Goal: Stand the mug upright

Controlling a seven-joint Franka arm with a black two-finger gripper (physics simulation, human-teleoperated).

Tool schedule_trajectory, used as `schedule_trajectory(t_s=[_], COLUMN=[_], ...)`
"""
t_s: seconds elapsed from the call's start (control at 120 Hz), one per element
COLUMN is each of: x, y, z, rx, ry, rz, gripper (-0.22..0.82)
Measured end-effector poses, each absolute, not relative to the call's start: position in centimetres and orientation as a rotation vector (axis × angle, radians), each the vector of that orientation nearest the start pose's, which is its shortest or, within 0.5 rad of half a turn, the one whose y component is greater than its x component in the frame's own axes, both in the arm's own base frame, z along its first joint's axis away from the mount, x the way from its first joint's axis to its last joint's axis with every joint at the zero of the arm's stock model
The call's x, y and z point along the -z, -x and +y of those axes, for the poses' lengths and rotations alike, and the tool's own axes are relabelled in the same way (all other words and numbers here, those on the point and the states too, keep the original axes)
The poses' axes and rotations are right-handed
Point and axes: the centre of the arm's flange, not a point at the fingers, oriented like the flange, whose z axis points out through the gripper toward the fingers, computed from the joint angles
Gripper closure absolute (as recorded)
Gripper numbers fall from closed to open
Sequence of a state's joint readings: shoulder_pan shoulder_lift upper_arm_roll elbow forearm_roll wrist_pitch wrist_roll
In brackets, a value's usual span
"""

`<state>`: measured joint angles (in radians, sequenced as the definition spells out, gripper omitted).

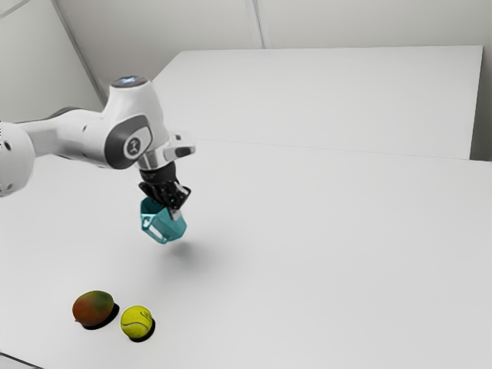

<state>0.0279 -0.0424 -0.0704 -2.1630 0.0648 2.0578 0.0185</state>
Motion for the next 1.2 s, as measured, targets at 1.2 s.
schedule_trajectory(t_s=[1.2], x=[-35.2], y=[-51.8], z=[-3.4], rx=[-0.156], ry=[3.069], rz=[-0.069], gripper=[0.78])
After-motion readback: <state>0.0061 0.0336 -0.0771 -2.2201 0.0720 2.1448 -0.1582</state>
